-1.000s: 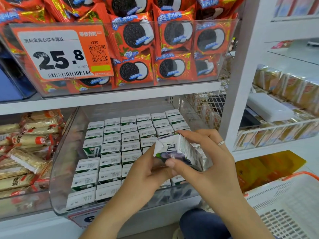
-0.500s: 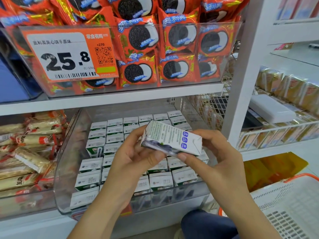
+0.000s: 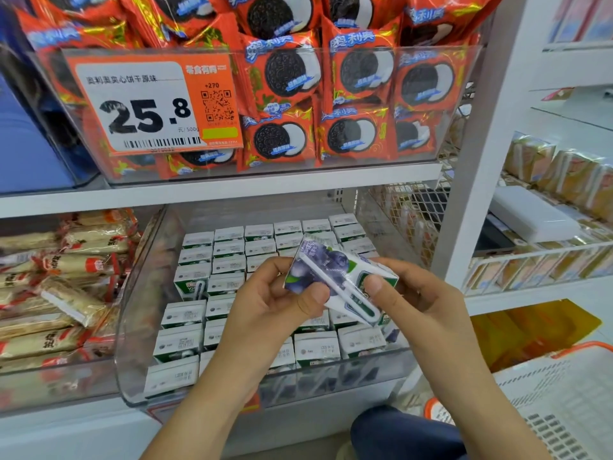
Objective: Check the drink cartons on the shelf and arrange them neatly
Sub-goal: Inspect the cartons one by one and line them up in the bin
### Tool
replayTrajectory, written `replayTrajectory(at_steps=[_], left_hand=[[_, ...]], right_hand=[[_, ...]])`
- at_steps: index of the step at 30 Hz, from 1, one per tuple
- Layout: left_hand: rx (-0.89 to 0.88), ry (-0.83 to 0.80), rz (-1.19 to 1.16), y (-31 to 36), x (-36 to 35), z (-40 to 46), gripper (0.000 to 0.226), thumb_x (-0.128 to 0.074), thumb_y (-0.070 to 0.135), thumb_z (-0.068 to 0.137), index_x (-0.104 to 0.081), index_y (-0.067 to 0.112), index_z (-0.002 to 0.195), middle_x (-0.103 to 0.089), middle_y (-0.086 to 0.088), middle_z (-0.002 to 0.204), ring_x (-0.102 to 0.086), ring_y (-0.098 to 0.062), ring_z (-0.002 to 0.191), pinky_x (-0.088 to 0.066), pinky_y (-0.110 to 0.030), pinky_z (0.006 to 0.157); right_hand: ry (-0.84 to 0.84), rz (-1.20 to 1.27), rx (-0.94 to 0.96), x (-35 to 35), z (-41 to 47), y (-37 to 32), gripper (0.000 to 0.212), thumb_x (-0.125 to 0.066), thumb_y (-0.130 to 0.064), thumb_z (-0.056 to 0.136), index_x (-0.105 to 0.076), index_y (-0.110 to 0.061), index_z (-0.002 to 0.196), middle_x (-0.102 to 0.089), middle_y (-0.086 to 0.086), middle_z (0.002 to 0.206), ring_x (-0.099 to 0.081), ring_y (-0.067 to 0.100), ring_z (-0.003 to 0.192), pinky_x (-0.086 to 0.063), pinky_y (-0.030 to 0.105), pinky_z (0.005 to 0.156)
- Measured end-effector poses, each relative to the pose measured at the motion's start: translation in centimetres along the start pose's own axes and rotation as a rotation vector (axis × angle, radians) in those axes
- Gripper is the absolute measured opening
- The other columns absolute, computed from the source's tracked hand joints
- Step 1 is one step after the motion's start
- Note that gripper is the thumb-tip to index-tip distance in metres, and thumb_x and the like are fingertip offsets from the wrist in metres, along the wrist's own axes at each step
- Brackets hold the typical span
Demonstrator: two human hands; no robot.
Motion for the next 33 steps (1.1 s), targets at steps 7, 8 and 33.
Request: replayTrajectory(at_steps=[7, 8, 33], left_hand=[[0.188, -0.081, 0.073, 1.0, 0.6, 0.0, 0.046, -0.068, 0.066, 0.068, -0.070, 0.033, 0.100, -0.074, -0.003, 0.101, -0.073, -0.025, 0.086, -0.058, -0.028, 0.069], [0.212, -0.086, 0.086, 1.1, 0.8, 0.0, 0.047, -0.064, 0.068, 0.064, -0.071, 0.037, 0.098, -0.074, -0.003, 0.101, -0.073, -0.025, 0.087, -0.058, -0.027, 0.069], [-0.152, -0.010, 0.059, 1.7, 1.5, -0.4, 0.055, -0.086, 0.021, 0.049, -0.071, 0.037, 0.099, -0.072, 0.007, 0.109, -0.068, -0.012, 0.102, -0.056, -0.026, 0.073]], right_hand=[[0.026, -0.219, 0.225, 0.4, -0.1, 0.4, 0.035, -0.078, -0.035, 0.070, -0.066, -0.032, 0.103, -0.067, -0.010, 0.103, -0.062, 0.011, 0.101, -0.051, 0.019, 0.083], [0.014, -0.279, 0.280, 0.3, -0.1, 0.4, 0.035, -0.077, -0.033, 0.071, -0.065, -0.034, 0.104, -0.065, -0.010, 0.104, -0.060, 0.009, 0.102, -0.049, 0.017, 0.082], [-0.164, 0.000, 0.043, 1.0, 0.4, 1.2, 0.057, -0.074, -0.025, 0.068, -0.060, -0.038, 0.122, -0.069, -0.010, 0.113, -0.064, 0.009, 0.101, -0.053, 0.018, 0.074]])
Point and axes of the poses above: each hand's wrist, its own z-axis towards the middle knuckle, its own x-axis out of the back of the hand, y = z × x, the point moved 1 cm from there along z, towards the middle knuckle
